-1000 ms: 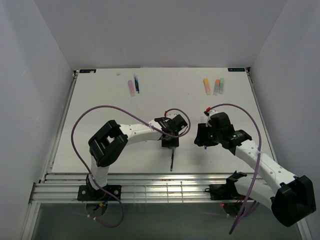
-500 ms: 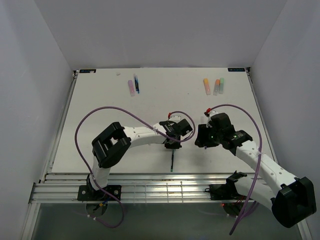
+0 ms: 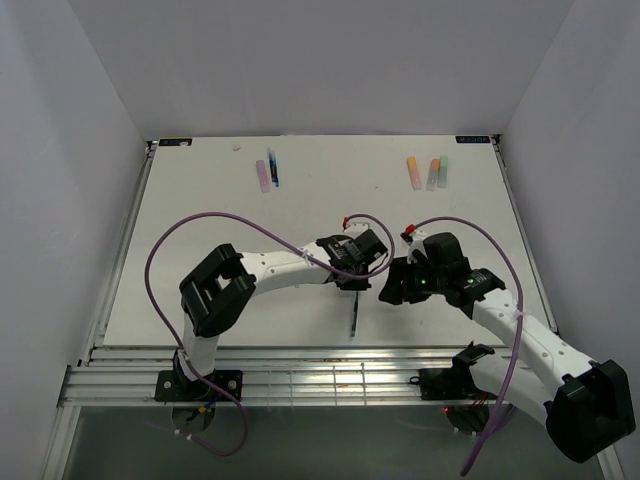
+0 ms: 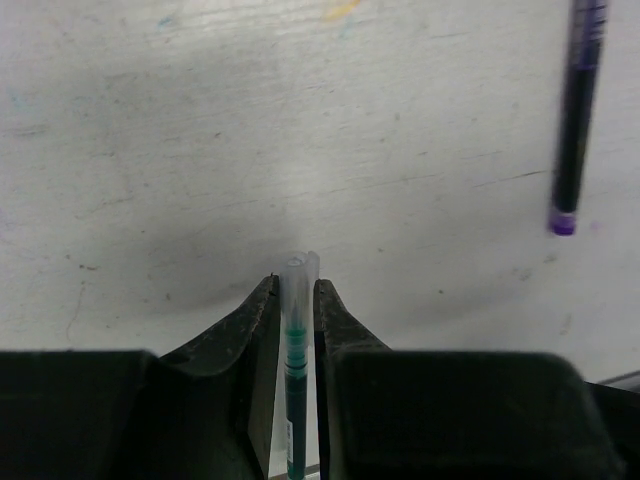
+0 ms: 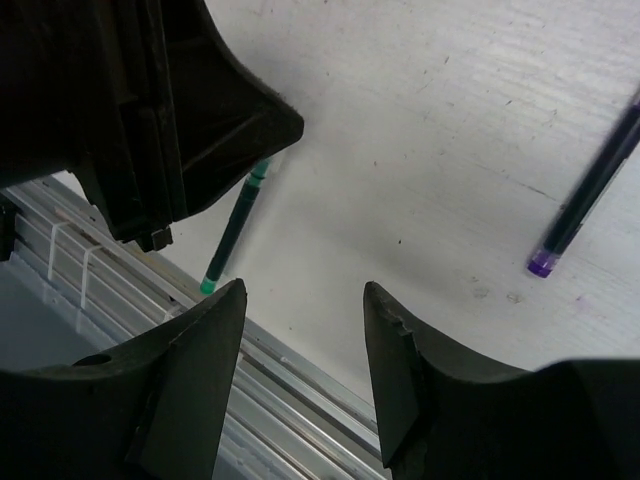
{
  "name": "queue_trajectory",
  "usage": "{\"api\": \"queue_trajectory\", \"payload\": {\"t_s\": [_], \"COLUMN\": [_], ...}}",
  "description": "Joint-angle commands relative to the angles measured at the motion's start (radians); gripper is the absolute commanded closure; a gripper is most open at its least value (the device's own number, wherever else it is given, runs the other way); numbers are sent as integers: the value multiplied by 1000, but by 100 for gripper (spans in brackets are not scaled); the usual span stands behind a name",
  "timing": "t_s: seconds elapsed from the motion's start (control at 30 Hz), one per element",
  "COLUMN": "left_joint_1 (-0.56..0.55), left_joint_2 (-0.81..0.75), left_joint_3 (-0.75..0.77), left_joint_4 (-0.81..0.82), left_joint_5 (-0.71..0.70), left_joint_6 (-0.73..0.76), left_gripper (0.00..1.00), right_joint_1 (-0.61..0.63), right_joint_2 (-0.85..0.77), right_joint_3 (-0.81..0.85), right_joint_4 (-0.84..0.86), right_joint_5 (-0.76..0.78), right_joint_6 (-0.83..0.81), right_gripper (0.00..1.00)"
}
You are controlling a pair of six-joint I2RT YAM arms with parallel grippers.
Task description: Open the pen caps
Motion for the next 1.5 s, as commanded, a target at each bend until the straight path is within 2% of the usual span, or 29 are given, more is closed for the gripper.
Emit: {"api": "queue_trajectory", "payload": {"t_s": [0.0, 0.1, 0.2, 0.5, 0.67, 0.87, 0.97, 1.07, 1.1, 1.2, 1.23, 1.27, 1.33, 1.4, 1.47], "left_joint_1": [29, 61, 96, 168, 170, 170, 170, 170, 171, 175, 175, 176, 176, 176, 176], "left_joint_2": [-89, -117, -143, -215, -191, -177, -177, -174, -172, -172, -174, -174, -172, -172, -177], "left_joint_3": [24, -28, -56, -142, -139, -140, -131, -114, -113, -119, -129, -135, -148, -160, -175], "left_joint_4": [123, 236, 281, 431, 451, 474, 481, 473, 474, 476, 477, 484, 490, 493, 499], "left_joint_5": [70, 140, 194, 314, 350, 378, 383, 378, 377, 381, 381, 383, 395, 407, 410], "left_joint_6": [29, 22, 12, -31, -29, -29, -28, -18, -15, -11, -11, -12, -15, -15, -15], "left_gripper": [100, 100, 100, 100, 100, 100, 100, 100, 100, 100, 96, 81, 66, 56, 53], "right_joint_1": [2, 3, 2, 3, 2, 2, 2, 3, 3, 5, 4, 3, 3, 3, 3], "right_joint_2": [-21, -35, -51, -46, -36, 4, 31, 28, 24, 11, 11, 11, 16, 16, 13], "right_joint_3": [-26, -43, -80, -181, -193, -190, -212, -230, -233, -232, -227, -221, -210, -207, -206], "right_joint_4": [74, 97, 135, 389, 487, 522, 566, 610, 608, 591, 567, 558, 544, 537, 545], "right_joint_5": [-74, -109, -126, -198, -193, -169, -175, -178, -172, -160, -154, -152, -147, -146, -146], "right_joint_6": [-2, 15, 35, 148, 214, 234, 263, 296, 299, 303, 294, 289, 282, 279, 285], "right_gripper": [42, 40, 40, 40, 41, 44, 49, 75, 92, 92, 92, 92, 92, 92, 92]}}
